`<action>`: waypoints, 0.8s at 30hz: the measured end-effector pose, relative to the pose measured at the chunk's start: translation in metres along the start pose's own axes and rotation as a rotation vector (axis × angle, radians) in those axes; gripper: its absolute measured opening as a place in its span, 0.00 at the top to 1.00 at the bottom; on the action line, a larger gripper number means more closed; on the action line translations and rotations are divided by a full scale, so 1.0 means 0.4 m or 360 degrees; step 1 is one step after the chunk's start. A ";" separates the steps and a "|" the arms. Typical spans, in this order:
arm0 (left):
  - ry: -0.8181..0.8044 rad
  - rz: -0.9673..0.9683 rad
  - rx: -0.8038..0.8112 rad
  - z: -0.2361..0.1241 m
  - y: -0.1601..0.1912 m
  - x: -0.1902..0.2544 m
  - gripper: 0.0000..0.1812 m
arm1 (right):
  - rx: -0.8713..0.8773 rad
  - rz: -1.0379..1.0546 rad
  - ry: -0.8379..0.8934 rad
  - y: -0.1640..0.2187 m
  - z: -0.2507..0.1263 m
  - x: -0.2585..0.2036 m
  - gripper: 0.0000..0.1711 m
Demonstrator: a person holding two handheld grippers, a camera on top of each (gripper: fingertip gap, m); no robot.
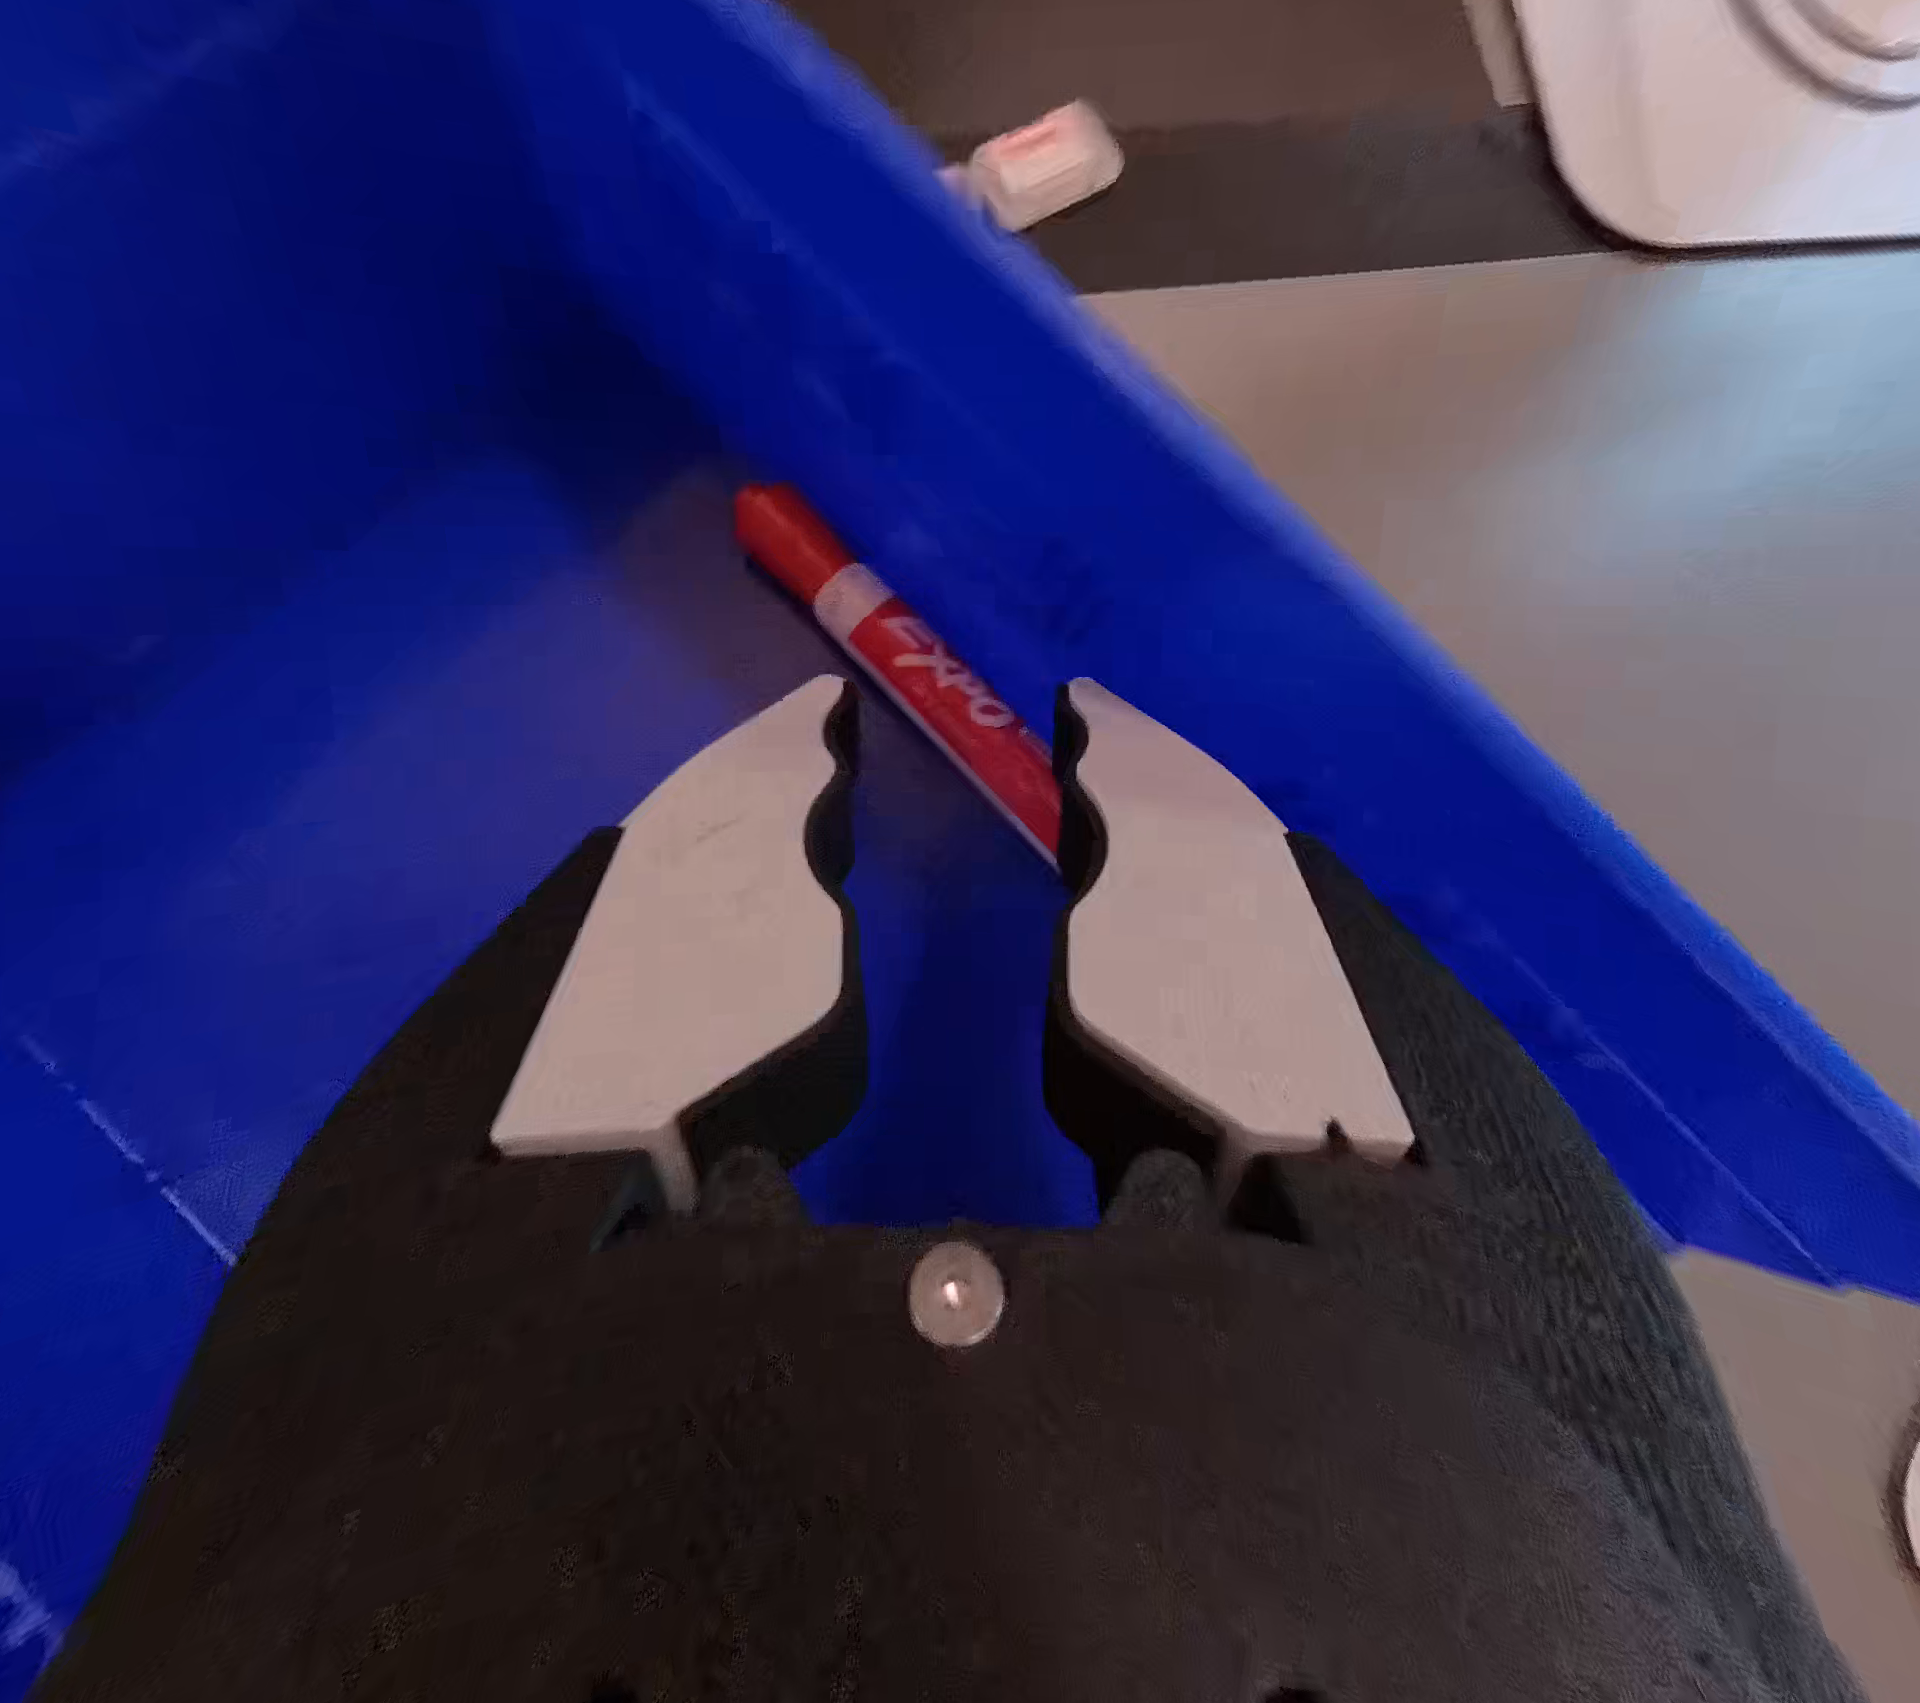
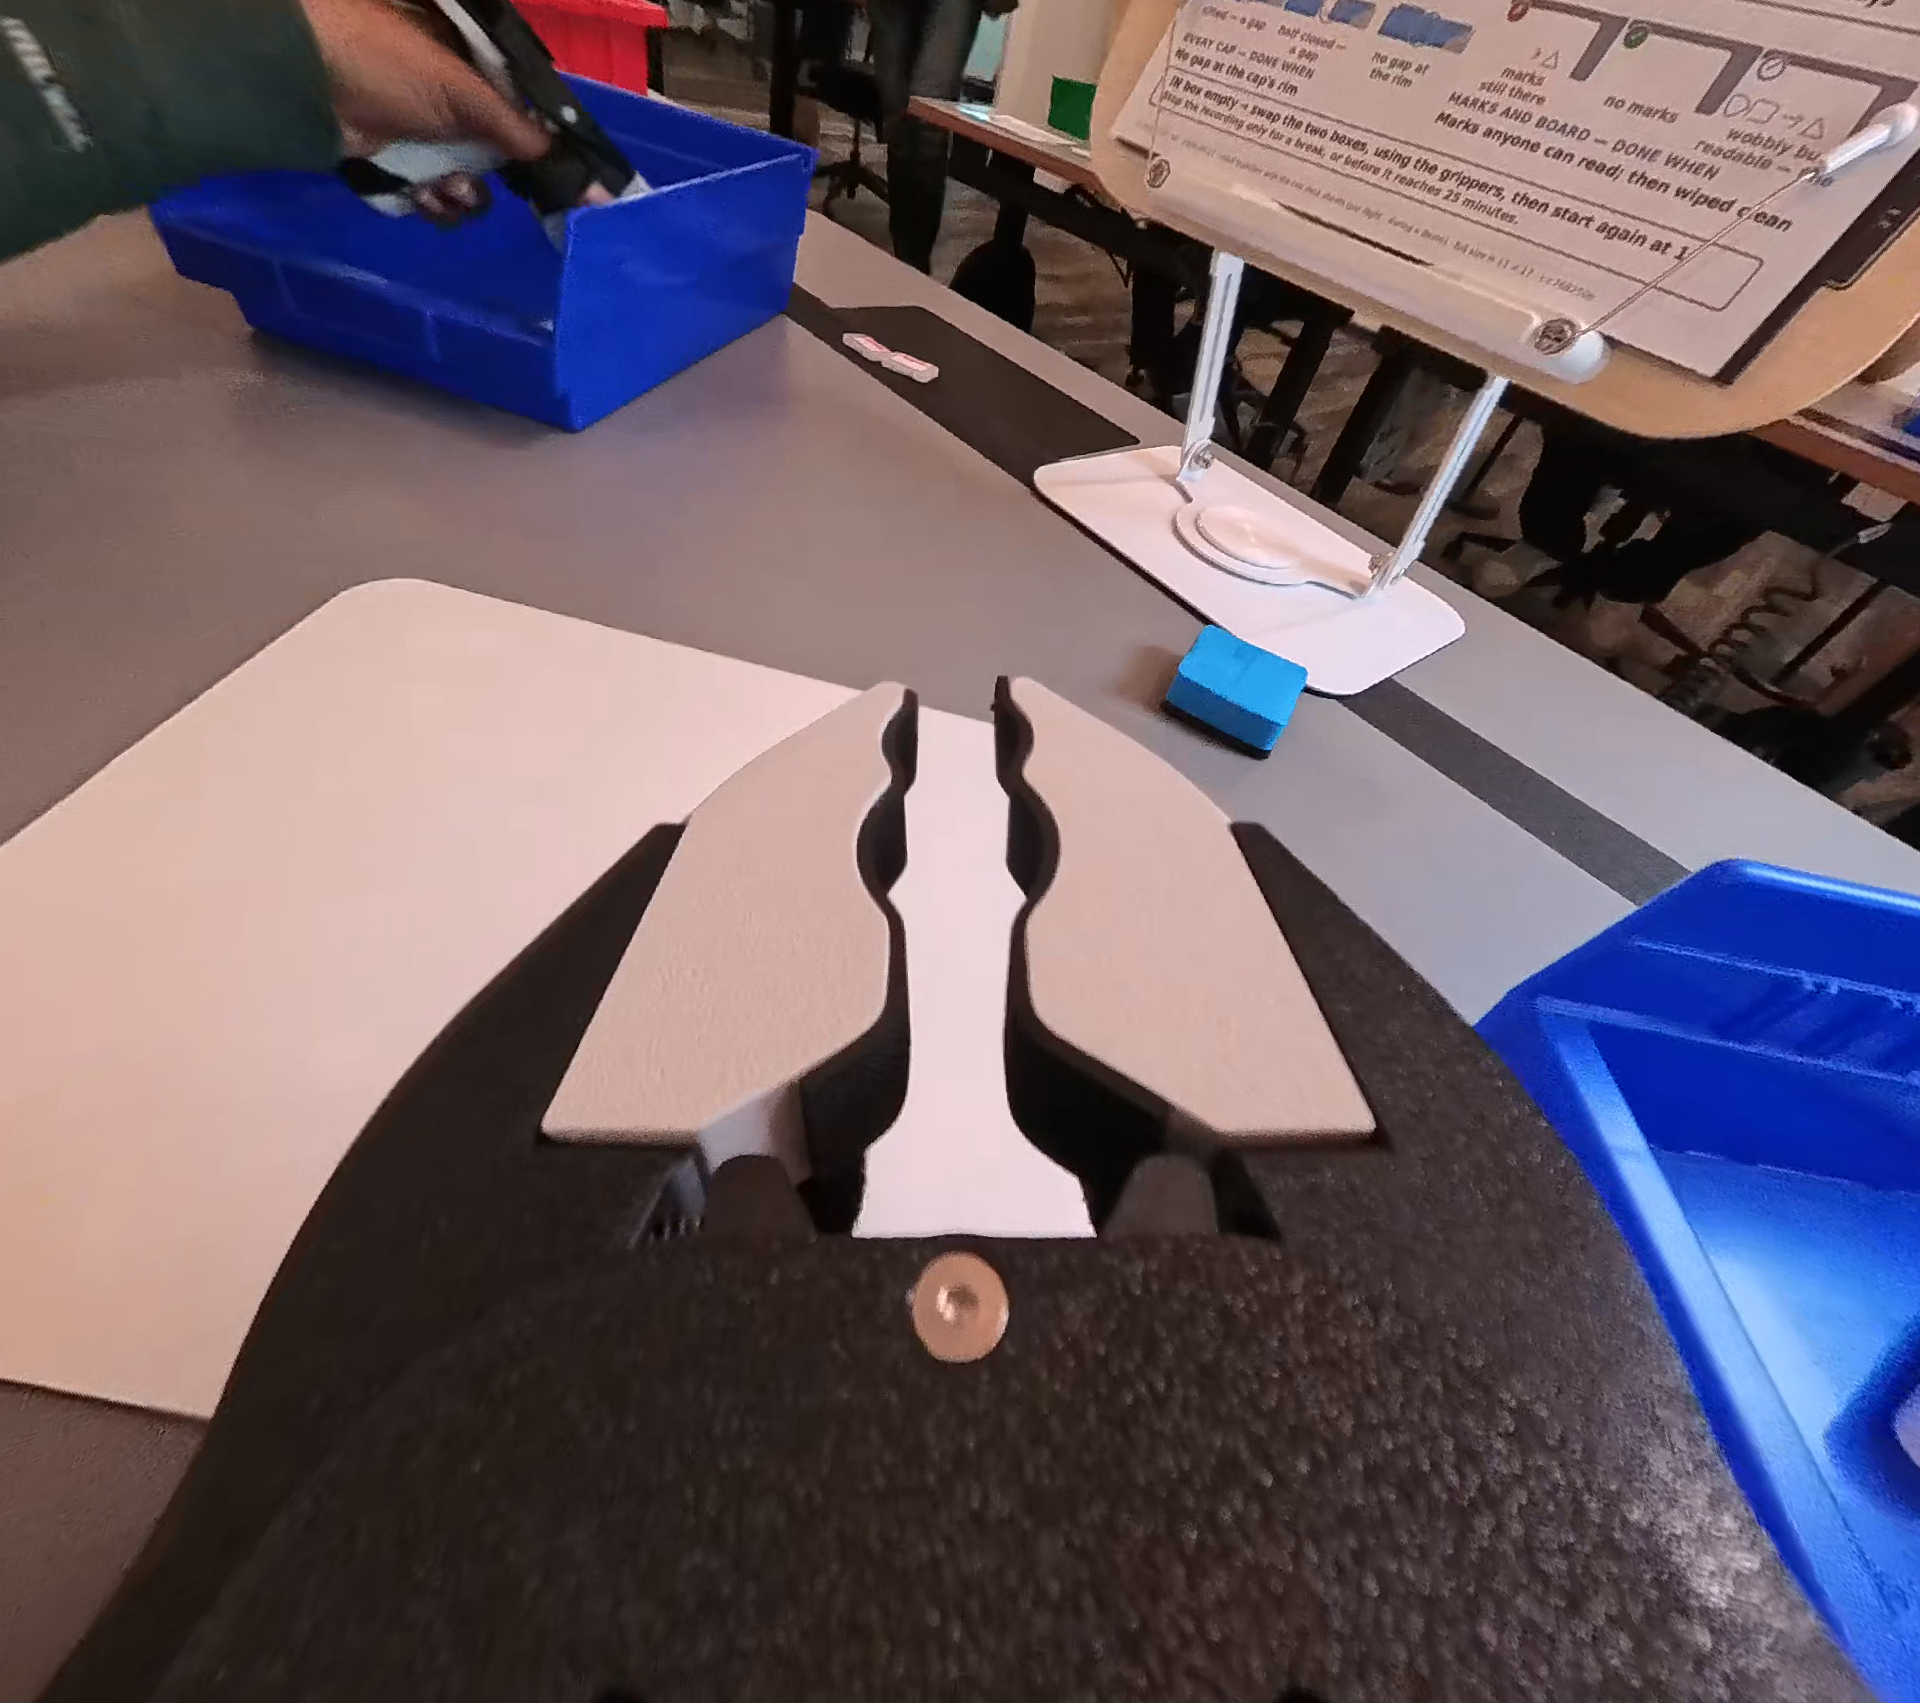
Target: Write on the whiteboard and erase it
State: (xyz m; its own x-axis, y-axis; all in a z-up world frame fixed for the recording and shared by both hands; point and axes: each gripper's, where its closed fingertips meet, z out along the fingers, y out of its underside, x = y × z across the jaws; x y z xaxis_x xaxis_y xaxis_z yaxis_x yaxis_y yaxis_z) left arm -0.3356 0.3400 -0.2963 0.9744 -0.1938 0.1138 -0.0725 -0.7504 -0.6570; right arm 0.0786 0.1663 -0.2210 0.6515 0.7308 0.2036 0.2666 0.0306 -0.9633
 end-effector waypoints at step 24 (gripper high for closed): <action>-0.0150 0.0334 -0.0367 -0.012 0.044 -0.063 0.89 | -0.0009 -0.0210 -0.0009 -0.004 -0.010 -0.035 0.93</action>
State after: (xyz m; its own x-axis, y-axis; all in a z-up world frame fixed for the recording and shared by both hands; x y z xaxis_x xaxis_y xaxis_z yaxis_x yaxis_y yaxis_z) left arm -0.3624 0.3286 -0.3069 0.9477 -0.3081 -0.0828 -0.3097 -0.8258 -0.4713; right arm 0.0721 0.1533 -0.2217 0.6064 0.7247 0.3272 0.3535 0.1229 -0.9273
